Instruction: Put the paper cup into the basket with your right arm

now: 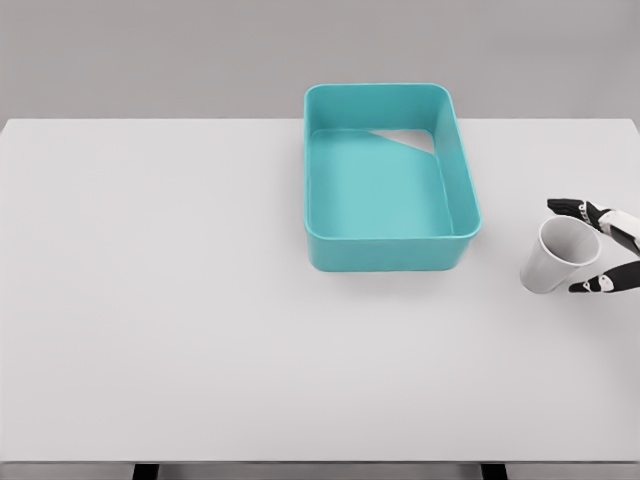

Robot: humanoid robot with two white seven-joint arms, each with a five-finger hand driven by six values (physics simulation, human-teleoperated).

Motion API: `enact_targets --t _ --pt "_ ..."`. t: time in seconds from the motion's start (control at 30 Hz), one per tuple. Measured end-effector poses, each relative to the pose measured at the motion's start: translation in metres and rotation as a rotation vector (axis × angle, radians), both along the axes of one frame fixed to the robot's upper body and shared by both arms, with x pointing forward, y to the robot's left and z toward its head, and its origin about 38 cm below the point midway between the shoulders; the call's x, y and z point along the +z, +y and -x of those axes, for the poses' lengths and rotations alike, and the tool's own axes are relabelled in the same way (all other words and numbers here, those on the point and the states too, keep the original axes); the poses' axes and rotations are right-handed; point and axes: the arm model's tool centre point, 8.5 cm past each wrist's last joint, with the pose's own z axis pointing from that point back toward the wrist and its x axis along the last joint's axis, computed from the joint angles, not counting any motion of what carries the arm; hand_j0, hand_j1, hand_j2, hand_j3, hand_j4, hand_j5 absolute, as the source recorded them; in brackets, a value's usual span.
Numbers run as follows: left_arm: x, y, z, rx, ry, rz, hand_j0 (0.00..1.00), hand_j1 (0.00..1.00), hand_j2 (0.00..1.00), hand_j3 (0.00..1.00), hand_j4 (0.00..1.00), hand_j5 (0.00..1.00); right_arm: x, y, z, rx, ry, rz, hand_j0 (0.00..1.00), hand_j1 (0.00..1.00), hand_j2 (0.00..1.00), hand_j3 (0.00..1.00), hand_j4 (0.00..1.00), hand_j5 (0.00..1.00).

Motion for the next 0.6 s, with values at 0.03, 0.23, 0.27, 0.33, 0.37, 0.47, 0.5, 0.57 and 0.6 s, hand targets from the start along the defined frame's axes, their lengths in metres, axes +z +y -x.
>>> enact_targets --t 0.03,0.23,0.27,0.33,0.37,0.47,0.5,0.57,0.6 --pt "0.0000 0.0000 0.0000 0.000 0.000 0.000 1.00 1.00 1.00 1.00 1.00 1.00 0.0002 0.0003 -0.0001 0.001 -0.001 0.000 1.00 1.00 1.00 1.00 1.00 1.00" --pt "0.0000 0.0000 0.0000 0.000 0.000 0.000 1.00 1.00 1.00 1.00 1.00 1.00 0.0025 0.0012 -0.0021 0.000 -0.002 -0.002 1.00 1.00 1.00 1.00 1.00 1.00" --pt "0.0000 0.0000 0.0000 0.000 0.000 0.000 1.00 1.00 1.00 1.00 1.00 1.00 0.0030 0.0011 -0.0025 -0.001 -0.003 -0.002 1.00 1.00 1.00 1.00 1.00 1.00" --pt "0.0000 0.0000 0.0000 0.000 0.000 0.000 1.00 1.00 1.00 1.00 1.00 1.00 0.0038 0.0009 -0.0033 -0.003 -0.003 -0.001 1.00 1.00 1.00 1.00 1.00 1.00" --pt "0.0000 0.0000 0.0000 0.000 0.000 0.000 1.00 1.00 1.00 1.00 1.00 1.00 0.0053 0.0008 -0.0046 -0.004 -0.006 -0.001 1.00 1.00 1.00 1.00 1.00 1.00" --pt "0.0000 0.0000 0.0000 0.000 0.000 0.000 1.00 1.00 1.00 1.00 1.00 1.00 0.0050 0.0002 -0.0050 -0.008 -0.003 -0.002 1.00 1.00 1.00 1.00 1.00 1.00" --pt "0.0000 0.0000 0.0000 0.000 0.000 0.000 1.00 1.00 1.00 1.00 1.00 1.00 0.0047 -0.0001 -0.0049 -0.010 -0.001 -0.001 1.00 1.00 1.00 1.00 1.00 1.00" --pt "0.0000 0.0000 0.0000 0.000 0.000 0.000 1.00 1.00 1.00 1.00 1.00 1.00 0.0045 -0.0004 -0.0053 -0.012 -0.001 -0.002 1.00 1.00 1.00 1.00 1.00 1.00" --pt "0.0000 0.0000 0.0000 0.000 0.000 0.000 1.00 1.00 1.00 1.00 1.00 1.00 0.0059 0.0003 -0.0070 -0.012 -0.006 -0.004 1.00 1.00 1.00 1.00 1.00 1.00"
